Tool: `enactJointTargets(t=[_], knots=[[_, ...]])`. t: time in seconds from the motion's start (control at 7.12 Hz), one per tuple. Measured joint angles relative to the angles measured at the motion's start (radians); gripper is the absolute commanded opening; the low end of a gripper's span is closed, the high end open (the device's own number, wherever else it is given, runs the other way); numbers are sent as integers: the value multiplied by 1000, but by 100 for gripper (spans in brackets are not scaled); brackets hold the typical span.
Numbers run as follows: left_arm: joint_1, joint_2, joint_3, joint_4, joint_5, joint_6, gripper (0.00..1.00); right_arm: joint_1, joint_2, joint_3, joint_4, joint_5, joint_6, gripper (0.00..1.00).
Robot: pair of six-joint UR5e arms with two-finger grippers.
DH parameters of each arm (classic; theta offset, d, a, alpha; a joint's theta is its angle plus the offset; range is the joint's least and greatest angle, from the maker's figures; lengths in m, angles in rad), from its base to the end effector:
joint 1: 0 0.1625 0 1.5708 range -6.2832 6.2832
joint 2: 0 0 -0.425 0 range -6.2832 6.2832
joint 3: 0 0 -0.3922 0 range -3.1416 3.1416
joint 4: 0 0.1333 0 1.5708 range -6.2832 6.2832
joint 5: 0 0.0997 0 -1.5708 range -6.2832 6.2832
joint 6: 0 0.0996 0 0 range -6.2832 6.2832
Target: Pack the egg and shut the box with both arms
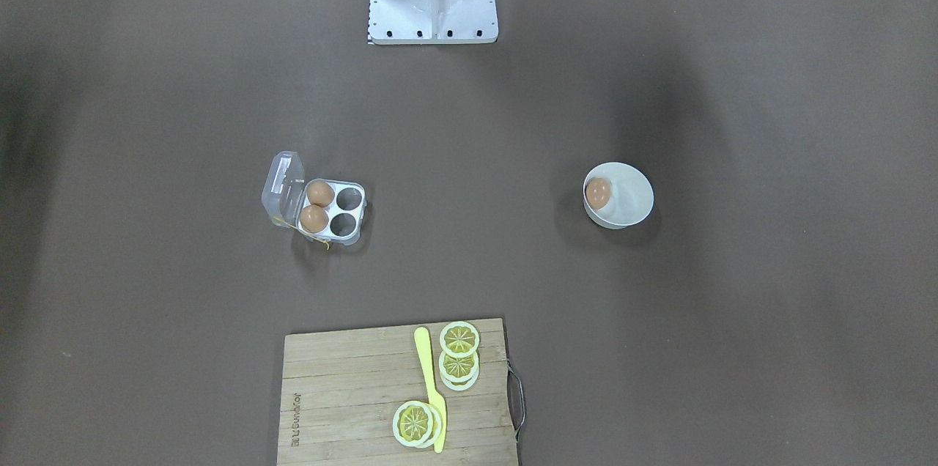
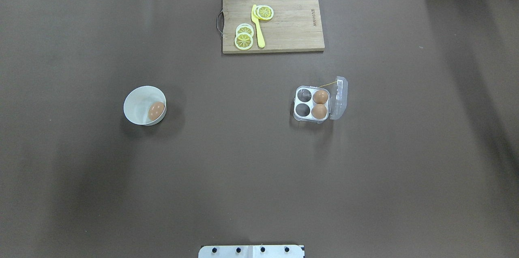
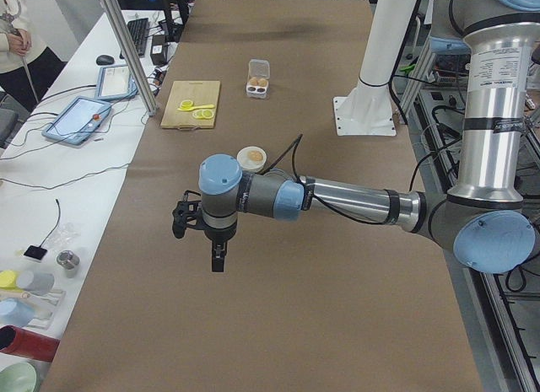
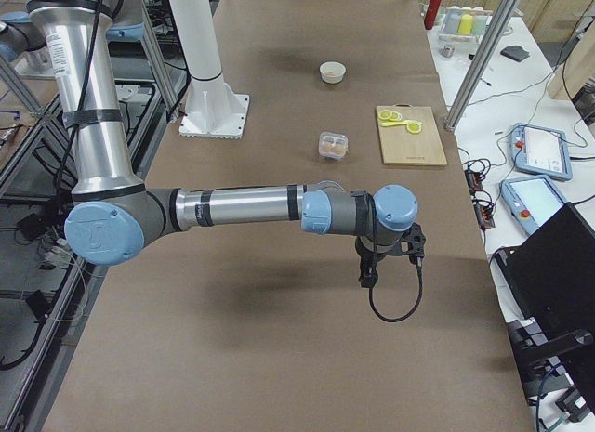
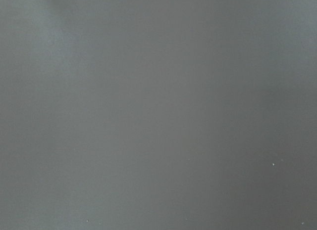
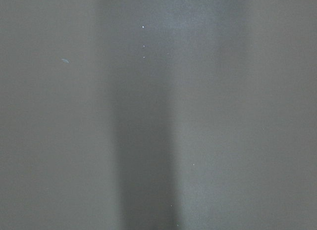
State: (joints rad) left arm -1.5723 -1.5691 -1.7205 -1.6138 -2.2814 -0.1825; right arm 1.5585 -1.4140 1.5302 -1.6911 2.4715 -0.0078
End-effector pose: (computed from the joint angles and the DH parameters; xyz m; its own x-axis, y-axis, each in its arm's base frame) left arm -0.0691 -0.4993 0.5849 0.7453 -0.0575 -0.6642 0.1390 0.9878 0.0705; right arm 0.0484 -0.5560 0.5991 0.6209 -0.0122 0.7838 0.0171 0.9999 0.0020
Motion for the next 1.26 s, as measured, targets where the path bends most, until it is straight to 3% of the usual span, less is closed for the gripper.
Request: enactJointTargets(t=[1.26], knots=[[0,2,3,6,-1,0,98,0,-1,18,-4,23,2,100]])
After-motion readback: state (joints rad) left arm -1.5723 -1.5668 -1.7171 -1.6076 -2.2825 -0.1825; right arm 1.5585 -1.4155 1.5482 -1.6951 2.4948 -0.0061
